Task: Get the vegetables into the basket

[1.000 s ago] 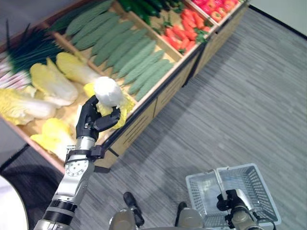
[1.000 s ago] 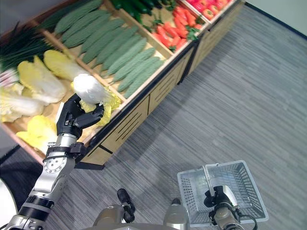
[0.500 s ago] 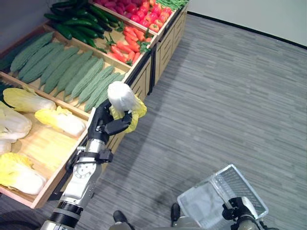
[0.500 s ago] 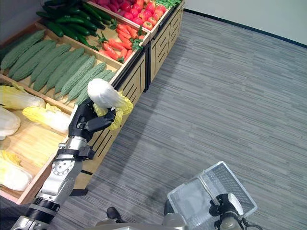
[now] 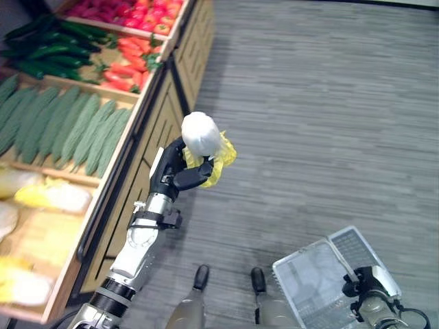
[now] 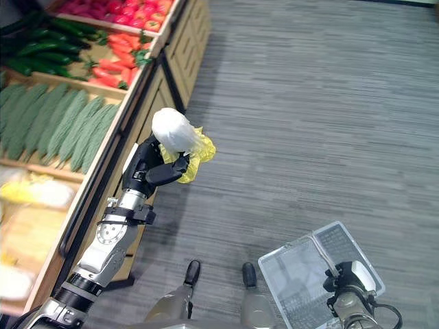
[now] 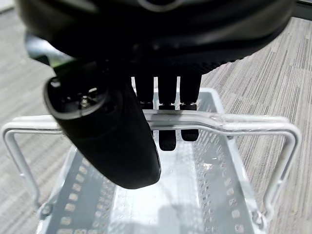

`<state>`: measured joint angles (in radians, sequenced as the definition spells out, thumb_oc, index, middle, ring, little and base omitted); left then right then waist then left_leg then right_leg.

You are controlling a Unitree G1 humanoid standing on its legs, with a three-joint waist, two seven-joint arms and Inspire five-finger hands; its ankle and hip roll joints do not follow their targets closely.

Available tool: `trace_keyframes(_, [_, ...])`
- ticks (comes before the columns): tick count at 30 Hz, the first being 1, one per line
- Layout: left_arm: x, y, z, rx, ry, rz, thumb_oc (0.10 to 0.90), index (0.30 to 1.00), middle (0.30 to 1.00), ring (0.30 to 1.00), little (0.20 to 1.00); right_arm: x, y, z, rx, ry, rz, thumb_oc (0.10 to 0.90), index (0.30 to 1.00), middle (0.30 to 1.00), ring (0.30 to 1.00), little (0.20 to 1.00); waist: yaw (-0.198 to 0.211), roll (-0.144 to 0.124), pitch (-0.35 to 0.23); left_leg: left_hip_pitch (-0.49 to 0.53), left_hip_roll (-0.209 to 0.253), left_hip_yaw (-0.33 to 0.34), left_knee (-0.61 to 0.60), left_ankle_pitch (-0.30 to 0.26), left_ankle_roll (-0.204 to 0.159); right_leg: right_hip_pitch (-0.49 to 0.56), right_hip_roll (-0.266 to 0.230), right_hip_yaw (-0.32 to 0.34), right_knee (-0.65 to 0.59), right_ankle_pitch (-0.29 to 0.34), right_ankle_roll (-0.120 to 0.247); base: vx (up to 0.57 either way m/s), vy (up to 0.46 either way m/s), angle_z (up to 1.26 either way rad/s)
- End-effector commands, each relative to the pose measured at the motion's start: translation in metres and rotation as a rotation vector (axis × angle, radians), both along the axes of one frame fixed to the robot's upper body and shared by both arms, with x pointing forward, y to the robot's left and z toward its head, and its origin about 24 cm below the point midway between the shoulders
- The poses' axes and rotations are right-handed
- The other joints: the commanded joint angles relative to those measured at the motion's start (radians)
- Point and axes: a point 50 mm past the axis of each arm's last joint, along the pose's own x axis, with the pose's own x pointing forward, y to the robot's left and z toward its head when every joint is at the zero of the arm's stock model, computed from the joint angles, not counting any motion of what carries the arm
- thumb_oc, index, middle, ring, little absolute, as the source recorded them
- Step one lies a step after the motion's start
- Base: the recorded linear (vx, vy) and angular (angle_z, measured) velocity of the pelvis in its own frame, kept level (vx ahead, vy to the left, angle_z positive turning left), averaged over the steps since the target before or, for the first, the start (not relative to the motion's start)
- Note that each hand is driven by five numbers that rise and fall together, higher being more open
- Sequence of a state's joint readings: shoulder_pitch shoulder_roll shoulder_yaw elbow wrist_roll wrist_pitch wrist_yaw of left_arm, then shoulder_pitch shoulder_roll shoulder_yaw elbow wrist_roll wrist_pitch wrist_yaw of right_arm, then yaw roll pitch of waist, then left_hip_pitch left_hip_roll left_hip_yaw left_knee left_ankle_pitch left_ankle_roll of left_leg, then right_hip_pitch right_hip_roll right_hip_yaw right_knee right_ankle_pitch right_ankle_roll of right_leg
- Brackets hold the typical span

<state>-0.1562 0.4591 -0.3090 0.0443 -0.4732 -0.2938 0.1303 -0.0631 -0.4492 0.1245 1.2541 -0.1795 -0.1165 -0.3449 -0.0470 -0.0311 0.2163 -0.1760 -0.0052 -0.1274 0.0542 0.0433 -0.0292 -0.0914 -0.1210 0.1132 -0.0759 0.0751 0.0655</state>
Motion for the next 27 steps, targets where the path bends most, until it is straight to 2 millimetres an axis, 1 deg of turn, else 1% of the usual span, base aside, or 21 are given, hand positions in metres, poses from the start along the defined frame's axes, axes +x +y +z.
trace_keyframes(1, [-0.003, 0.006, 0.059, -0.075, -0.305, -0.020, 0.400, 0.300, 0.300, 0.300, 0.300, -0.006, -0.024, 0.013, -0.082, -0.015, -0.034, 0.400, 0.300, 0.300, 0.300, 0.300, 0.007, -0.020, -0.072, -0.005, 0.055, 0.069, 0.004, -0.007, -0.054, 0.048, -0.016, -0.008, 0.120, -0.115, 0.080, 0.07, 0.255, -0.17])
trace_keyframes(4, [-0.004, 0.011, 0.055, -0.063, -0.287, -0.019, 0.400, 0.300, 0.300, 0.300, 0.300, 0.002, -0.020, 0.012, -0.075, -0.025, -0.015, 0.400, 0.300, 0.300, 0.300, 0.300, 0.010, -0.033, -0.081, 0.008, 0.044, 0.121, 0.010, -0.031, -0.034, 0.023, -0.041, 0.025, 0.113, -0.085, 0.107, 0.02, 0.217, -0.32])
trace_keyframes(6, [-0.006, 0.016, 0.054, -0.047, -0.279, -0.011, 0.400, 0.300, 0.300, 0.300, 0.300, 0.012, -0.016, 0.014, -0.071, -0.052, 0.004, 0.400, 0.300, 0.300, 0.300, 0.300, 0.020, -0.041, -0.082, 0.016, 0.042, 0.157, 0.009, -0.039, -0.026, 0.000, -0.048, 0.024, 0.120, -0.062, 0.123, -0.01, 0.135, -0.75])
trace_keyframes(7, [-0.006, 0.016, 0.054, -0.047, -0.279, -0.011, 0.400, 0.300, 0.300, 0.300, 0.300, 0.012, -0.016, 0.014, -0.070, -0.052, 0.004, 0.400, 0.300, 0.300, 0.300, 0.300, 0.022, -0.042, -0.082, 0.017, 0.042, 0.159, 0.009, -0.039, -0.026, -0.001, -0.048, 0.026, 0.120, -0.061, 0.123, 0.00, 0.104, -0.73])
trace_keyframes(8, [-0.006, 0.017, 0.052, -0.040, -0.270, -0.008, 0.400, 0.300, 0.300, 0.300, 0.300, 0.017, -0.016, 0.016, -0.073, -0.069, 0.002, 0.400, 0.300, 0.300, 0.300, 0.300, 0.030, -0.046, -0.083, 0.025, 0.043, 0.177, 0.004, -0.042, -0.020, -0.010, -0.052, 0.009, 0.127, -0.050, 0.128, 0.01, 0.066, -0.60])
trace_keyframes(9, [-0.006, 0.019, 0.051, -0.035, -0.264, -0.005, 0.400, 0.300, 0.300, 0.300, 0.300, 0.018, -0.016, 0.016, -0.071, -0.069, 0.002, 0.400, 0.300, 0.300, 0.300, 0.300, 0.035, -0.049, -0.085, 0.031, 0.043, 0.184, -0.003, -0.041, -0.019, -0.013, -0.052, -0.005, 0.130, -0.042, 0.131, 0.03, 0.108, -0.38])
trace_keyframes(10, [-0.007, 0.021, 0.049, -0.011, -0.253, -0.006, 0.400, 0.300, 0.300, 0.300, 0.300, 0.020, -0.018, 0.018, -0.080, -0.068, 0.003, 0.400, 0.300, 0.300, 0.300, 0.300, 0.043, -0.052, -0.090, 0.054, 0.046, 0.201, -0.024, -0.038, -0.018, -0.016, -0.058, -0.054, 0.135, -0.023, 0.137, 0.04, 0.071, -0.27])
trace_keyframes(11, [-0.008, 0.022, 0.048, -0.001, -0.251, -0.007, 0.400, 0.300, 0.300, 0.300, 0.300, 0.020, -0.020, 0.019, -0.092, -0.065, 0.001, 0.400, 0.300, 0.300, 0.300, 0.300, 0.046, -0.052, -0.093, 0.068, 0.045, 0.207, -0.039, -0.035, -0.018, -0.013, -0.062, -0.077, 0.133, -0.012, 0.137, 0.05, 0.071, -0.32])
trace_keyframes(13, [-0.009, 0.023, 0.047, 0.015, -0.246, -0.014, 0.400, 0.300, 0.300, 0.300, 0.300, 0.018, -0.029, 0.023, -0.123, -0.036, 0.005, 0.400, 0.300, 0.300, 0.300, 0.300, 0.048, -0.054, -0.102, 0.089, 0.044, 0.212, -0.060, -0.031, -0.020, -0.004, -0.064, -0.098, 0.117, -0.001, 0.138, 0.05, 0.027, -0.33])
trace_keyframes(14, [-0.010, 0.023, 0.048, 0.046, -0.244, -0.036, 0.400, 0.300, 0.300, 0.300, 0.300, 0.019, -0.040, 0.030, -0.171, -0.010, 0.026, 0.400, 0.300, 0.300, 0.300, 0.300, 0.050, -0.051, -0.111, 0.105, 0.046, 0.213, -0.076, -0.025, -0.024, 0.009, -0.063, -0.106, 0.097, -0.005, 0.135, 0.06, 0.016, -0.11])
trace_keyframes(16, [-0.011, 0.022, 0.048, 0.086, -0.239, -0.065, 0.400, 0.300, 0.300, 0.300, 0.300, 0.028, -0.049, 0.040, -0.208, -0.023, 0.049, 0.400, 0.300, 0.300, 0.300, 0.300, 0.053, -0.047, -0.121, 0.123, 0.050, 0.218, -0.103, -0.014, -0.030, 0.025, -0.062, -0.116, 0.063, -0.003, 0.131, 0.03, -0.006, 0.06])
trace_keyframes(17, [-0.011, 0.019, 0.048, 0.126, -0.233, -0.102, 0.400, 0.300, 0.300, 0.300, 0.300, 0.043, -0.054, 0.053, -0.242, -0.070, 0.097, 0.400, 0.300, 0.300, 0.300, 0.300, 0.054, -0.046, -0.131, 0.132, 0.056, 0.223, -0.129, 0.000, -0.039, 0.037, -0.061, -0.125, 0.028, 0.005, 0.131, -0.03, -0.039, 0.01])
trace_keyframes(18, [-0.010, 0.018, 0.049, 0.143, -0.236, -0.116, 0.400, 0.300, 0.300, 0.300, 0.300, 0.054, -0.054, 0.060, -0.255, -0.101, 0.126, 0.400, 0.300, 0.300, 0.300, 0.300, 0.054, -0.045, -0.135, 0.130, 0.057, 0.223, -0.135, 0.005, -0.043, 0.040, -0.060, -0.129, 0.015, 0.008, 0.130, -0.05, -0.050, -0.03])
trace_keyframes(22, [-0.009, 0.010, 0.048, 0.209, -0.232, -0.188, 0.400, 0.300, 0.300, 0.300, 0.300, 0.089, -0.045, 0.083, -0.280, -0.226, 0.258, 0.400, 0.300, 0.300, 0.300, 0.300, 0.047, -0.042, -0.147, 0.126, 0.069, 0.216, -0.141, 0.015, -0.054, 0.049, -0.054, -0.137, -0.008, 0.011, 0.128, -0.03, -0.057, 0.05])
trace_keyframes(23, [-0.008, 0.004, 0.048, 0.294, -0.237, -0.244, 0.400, 0.300, 0.300, 0.300, 0.300, 0.118, -0.029, 0.106, -0.291, -0.344, 0.400, 0.400, 0.300, 0.300, 0.300, 0.300, 0.038, -0.039, -0.154, 0.132, 0.075, 0.221, -0.141, 0.013, -0.058, 0.051, -0.050, -0.134, -0.011, 0.012, 0.127, -0.04, -0.086, 0.07])
trace_keyframes(24, [-0.008, -0.003, 0.046, 0.386, -0.246, -0.289, 0.400, 0.300, 0.300, 0.300, 0.300, 0.143, -0.009, 0.129, -0.295, -0.459, 0.521, 0.400, 0.300, 0.300, 0.300, 0.300, 0.032, -0.033, -0.164, 0.137, 0.081, 0.231, -0.141, 0.010, -0.062, 0.045, -0.046, -0.127, -0.011, 0.010, 0.129, -0.04, -0.080, -0.02])
trace_keyframes(25, [-0.007, -0.007, 0.046, 0.414, -0.254, -0.307, 0.400, 0.300, 0.300, 0.300, 0.300, 0.150, -0.003, 0.136, -0.301, -0.486, 0.563, 0.400, 0.300, 0.300, 0.300, 0.300, 0.030, -0.030, -0.166, 0.138, 0.083, 0.235, -0.141, 0.010, -0.062, 0.043, -0.044, -0.127, -0.011, 0.011, 0.131, -0.03, -0.069, -0.19])
trace_keyframes(26, [-0.006, -0.020, 0.044, 0.527, -0.290, -0.361, 0.400, 0.300, 0.300, 0.300, 0.300, 0.167, 0.012, 0.149, -0.309, -0.543, 0.630, 0.400, 0.300, 0.300, 0.300, 0.300, 0.028, -0.025, -0.172, 0.144, 0.089, 0.241, -0.141, 0.009, -0.066, 0.042, -0.040, -0.119, -0.011, 0.011, 0.131, -0.01, -0.046, -0.17])
trace_keyframes(27, [-0.005, -0.024, 0.042, 0.538, -0.291, -0.371, 0.400, 0.300, 0.300, 0.300, 0.300, 0.171, 0.017, 0.153, -0.310, -0.555, 0.652, 0.400, 0.300, 0.300, 0.300, 0.300, 0.027, -0.024, -0.174, 0.146, 0.090, 0.244, -0.141, 0.009, -0.067, 0.044, -0.039, -0.117, -0.011, 0.011, 0.131, -0.02, -0.052, -0.14])
